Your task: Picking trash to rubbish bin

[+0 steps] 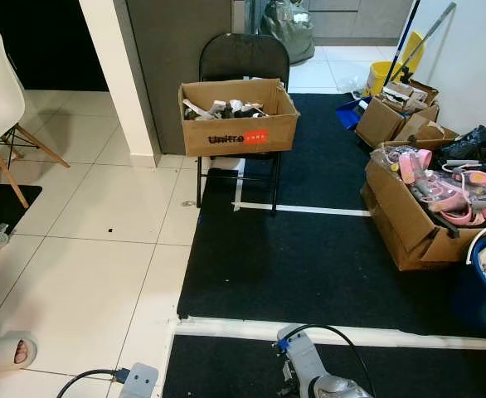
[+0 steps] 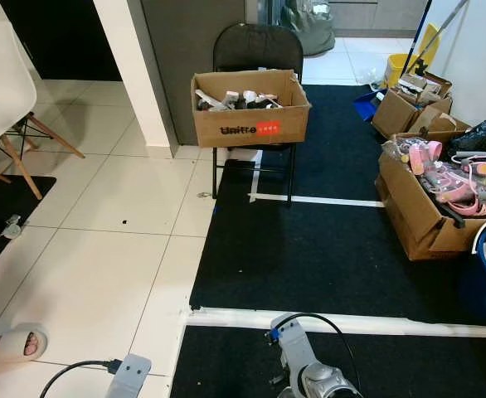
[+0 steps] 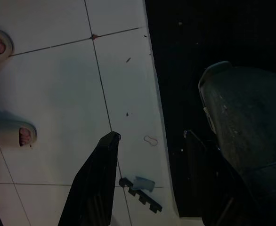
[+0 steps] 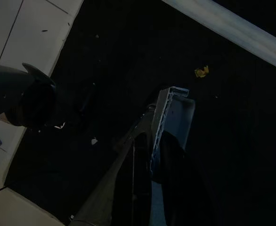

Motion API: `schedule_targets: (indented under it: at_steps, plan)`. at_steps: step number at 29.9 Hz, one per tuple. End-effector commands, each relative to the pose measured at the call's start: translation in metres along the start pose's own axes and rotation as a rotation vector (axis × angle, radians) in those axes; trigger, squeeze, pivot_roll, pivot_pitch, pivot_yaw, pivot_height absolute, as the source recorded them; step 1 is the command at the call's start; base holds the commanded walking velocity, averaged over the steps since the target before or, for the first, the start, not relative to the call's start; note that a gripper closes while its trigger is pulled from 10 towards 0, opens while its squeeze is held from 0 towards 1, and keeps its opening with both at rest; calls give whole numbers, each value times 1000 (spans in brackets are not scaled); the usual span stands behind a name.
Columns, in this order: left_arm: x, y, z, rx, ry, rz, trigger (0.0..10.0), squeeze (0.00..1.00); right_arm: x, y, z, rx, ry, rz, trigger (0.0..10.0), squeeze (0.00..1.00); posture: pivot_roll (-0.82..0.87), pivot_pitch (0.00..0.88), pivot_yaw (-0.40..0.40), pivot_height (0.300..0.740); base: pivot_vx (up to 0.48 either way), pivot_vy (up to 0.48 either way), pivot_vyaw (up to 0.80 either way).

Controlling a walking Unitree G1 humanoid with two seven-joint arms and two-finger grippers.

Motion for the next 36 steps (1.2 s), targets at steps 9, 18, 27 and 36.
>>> schedule_targets:
  at_steps: [9, 18, 27, 36]
  plan:
    - [-6, 0, 10, -29, -2, -25, 10000, 0, -4, 0, -1, -1, -9, -9, 10000, 0, -42, 22, 34, 740, 0, 0, 0]
    - [-5, 0, 11, -32, -6, -24, 10000, 0, -5, 1, 1, -7, -2, -12, 10000, 0, -43, 14, 30, 740, 0, 0, 0]
    - [-4, 0, 10, -32, -14, -22, 10000, 0, -5, 1, 1, -8, 5, -12, 10000, 0, -45, 6, 30, 740, 0, 0, 0]
    - [-7, 0, 12, -35, -8, -28, 10000, 0, -6, 1, 2, -10, -3, -12, 10000, 0, -48, 18, 30, 740, 0, 0, 0]
Point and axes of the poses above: a point about 5 cm out from each wrist's last joint towards the gripper, its own y axis pointing back from the gripper into the wrist, its own x axis along the axis of the wrist's last joint, z = x × y, the point moved 6 cm from there along -y, pointing out of the wrist towards the gripper, and after that the axes turned 13 degrees about y, right-handed, at the moved point
